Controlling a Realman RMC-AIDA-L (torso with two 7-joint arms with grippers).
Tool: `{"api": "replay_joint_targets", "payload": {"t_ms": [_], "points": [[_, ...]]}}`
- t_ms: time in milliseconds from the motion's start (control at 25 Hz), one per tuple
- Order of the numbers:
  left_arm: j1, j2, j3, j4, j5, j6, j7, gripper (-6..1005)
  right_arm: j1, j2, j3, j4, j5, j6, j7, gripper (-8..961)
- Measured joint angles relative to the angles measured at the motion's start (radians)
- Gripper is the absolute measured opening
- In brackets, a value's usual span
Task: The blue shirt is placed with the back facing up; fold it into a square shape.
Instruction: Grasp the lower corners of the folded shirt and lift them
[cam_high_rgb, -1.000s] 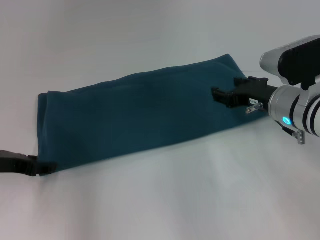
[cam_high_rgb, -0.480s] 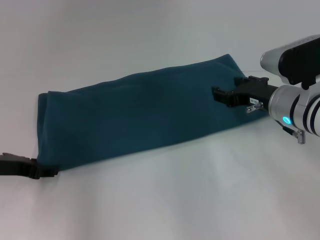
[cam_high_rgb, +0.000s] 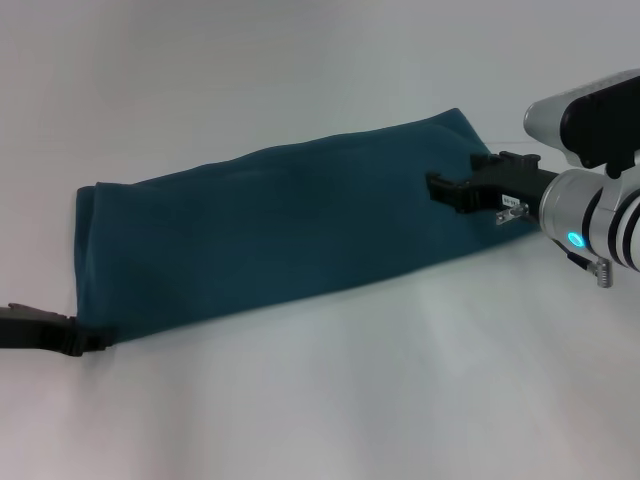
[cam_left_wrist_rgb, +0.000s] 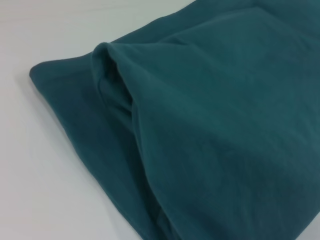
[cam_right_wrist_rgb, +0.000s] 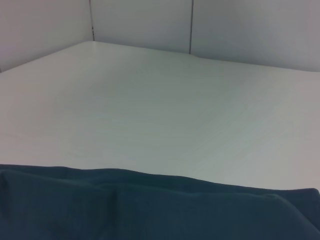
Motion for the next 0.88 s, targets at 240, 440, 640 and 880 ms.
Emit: {"api": "replay_joint_targets", "payload": {"t_ms": [240,440,640,880], "points": [[0.0,-0.001,0.001,-0.005,0.0,0.0,0.009,446,-0.001,0.0,0.001,0.0,0.002,0.0,0.0,686],[-0.002,-0.001,0.006,-0.018,0.0,0.0,0.016,231,-0.001,0.0,0.002,0.001,0.003,-0.002,0.0,686],[-0.002,-0.002,0.024,-0.023,0.002,0.012,0.024,67,-0.003,0.0,0.002,0.001,0.005,-0.006,0.0,686],[-0.001,0.0,0.028,-0.019,0.004,0.071,0.036,50,-0.01,0.002,0.002,-0.003,0.005,-0.009,0.001,687]]}}
